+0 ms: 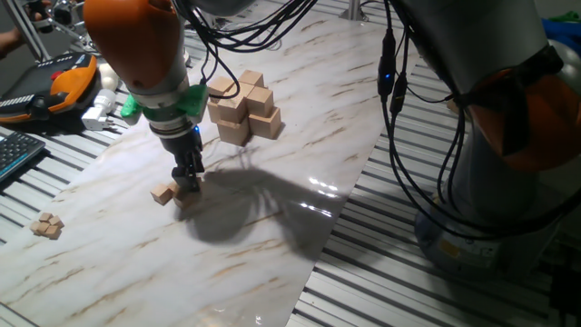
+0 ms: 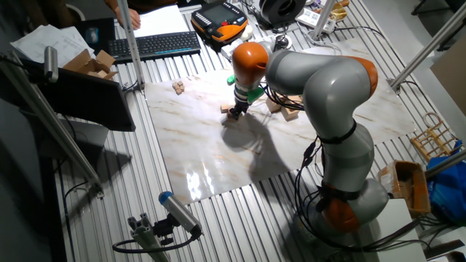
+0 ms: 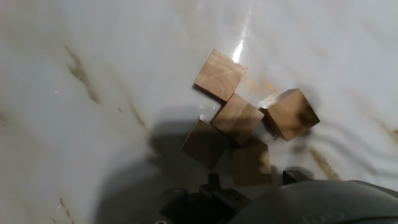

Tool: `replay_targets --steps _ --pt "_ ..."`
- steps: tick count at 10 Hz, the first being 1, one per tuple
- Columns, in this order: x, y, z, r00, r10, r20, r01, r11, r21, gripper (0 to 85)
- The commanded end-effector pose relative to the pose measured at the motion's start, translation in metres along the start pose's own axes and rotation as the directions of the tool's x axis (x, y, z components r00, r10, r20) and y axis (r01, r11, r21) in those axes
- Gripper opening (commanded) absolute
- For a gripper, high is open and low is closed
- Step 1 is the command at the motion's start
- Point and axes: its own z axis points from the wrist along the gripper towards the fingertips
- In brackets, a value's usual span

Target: Stack the blocks into a cross shape

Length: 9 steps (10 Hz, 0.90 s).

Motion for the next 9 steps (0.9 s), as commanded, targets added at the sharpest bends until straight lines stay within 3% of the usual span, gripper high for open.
replay_targets --steps 1,3,4,9 --pt "0.0003 -0.0009 0.0042 1.000 0.000 0.005 0.000 1.000 -0.003 51.0" --pt "-0.0006 -0.0005 0.0078 1.000 0.001 0.011 -0.001 1.000 -0.007 51.0" --pt "-0.0007 -0.0003 0.0079 1.000 0.003 0.011 -0.003 1.000 -0.010 34.0" --pt "-0.0049 0.0028 0.0081 1.000 0.012 0.019 -0.012 1.000 -0.010 34.0"
